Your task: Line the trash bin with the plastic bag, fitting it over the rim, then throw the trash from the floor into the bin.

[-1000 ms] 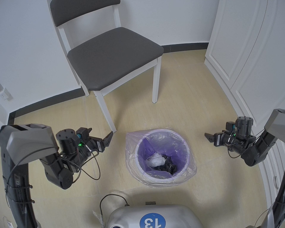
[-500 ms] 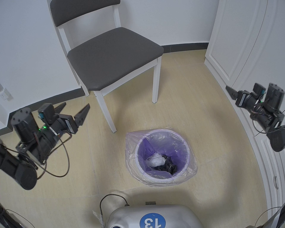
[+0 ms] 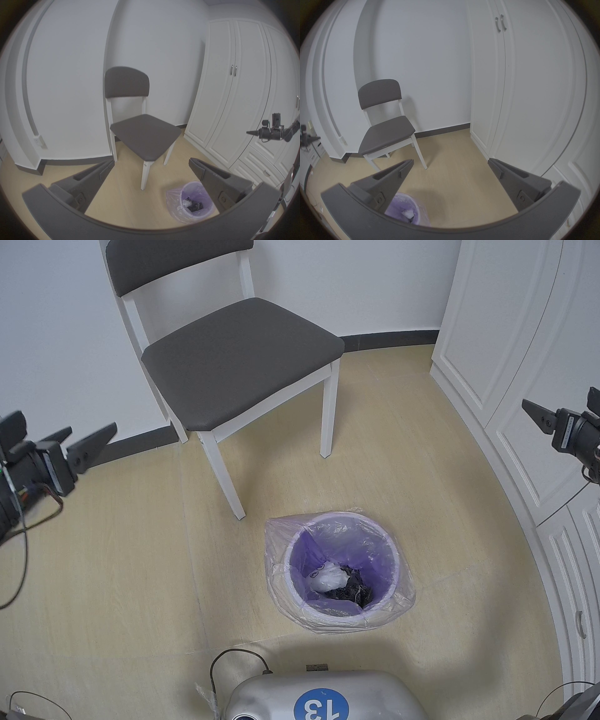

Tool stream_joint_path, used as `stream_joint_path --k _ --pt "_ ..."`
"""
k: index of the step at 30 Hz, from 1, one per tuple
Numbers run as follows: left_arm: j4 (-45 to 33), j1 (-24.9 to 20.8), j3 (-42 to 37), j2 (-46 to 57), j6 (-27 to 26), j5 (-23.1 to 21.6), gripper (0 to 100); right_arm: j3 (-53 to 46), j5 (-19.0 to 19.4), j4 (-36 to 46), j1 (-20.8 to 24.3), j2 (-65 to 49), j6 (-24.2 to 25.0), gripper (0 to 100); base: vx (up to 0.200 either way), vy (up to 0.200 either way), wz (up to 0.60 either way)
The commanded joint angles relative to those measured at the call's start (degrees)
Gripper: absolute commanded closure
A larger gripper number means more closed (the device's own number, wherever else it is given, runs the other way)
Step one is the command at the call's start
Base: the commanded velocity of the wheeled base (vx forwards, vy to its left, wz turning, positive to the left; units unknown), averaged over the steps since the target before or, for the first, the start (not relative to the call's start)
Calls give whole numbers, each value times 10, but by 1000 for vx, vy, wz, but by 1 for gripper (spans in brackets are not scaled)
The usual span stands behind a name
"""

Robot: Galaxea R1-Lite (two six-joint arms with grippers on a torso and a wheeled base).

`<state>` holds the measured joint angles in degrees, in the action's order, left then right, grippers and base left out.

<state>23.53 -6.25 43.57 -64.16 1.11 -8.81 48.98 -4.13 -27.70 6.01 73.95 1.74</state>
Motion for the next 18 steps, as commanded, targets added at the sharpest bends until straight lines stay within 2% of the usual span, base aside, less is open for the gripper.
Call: stream_joint_path --k 1,7,12,18 --pt "-79 19 96 97 -11 -12 0 13 3 47 0 -88 -31 0 0 0 0" --pt "-81 25 100 103 -18 -11 0 13 -5 47 -11 -140 -38 0 0 0 0" --pt "-82 5 113 147 -17 -14 0 1 -39 48 -12 -218 -38 0 0 0 0" --pt "-161 14 163 213 -13 -1 0 0 -45 120 -12 -332 -38 0 0 0 0"
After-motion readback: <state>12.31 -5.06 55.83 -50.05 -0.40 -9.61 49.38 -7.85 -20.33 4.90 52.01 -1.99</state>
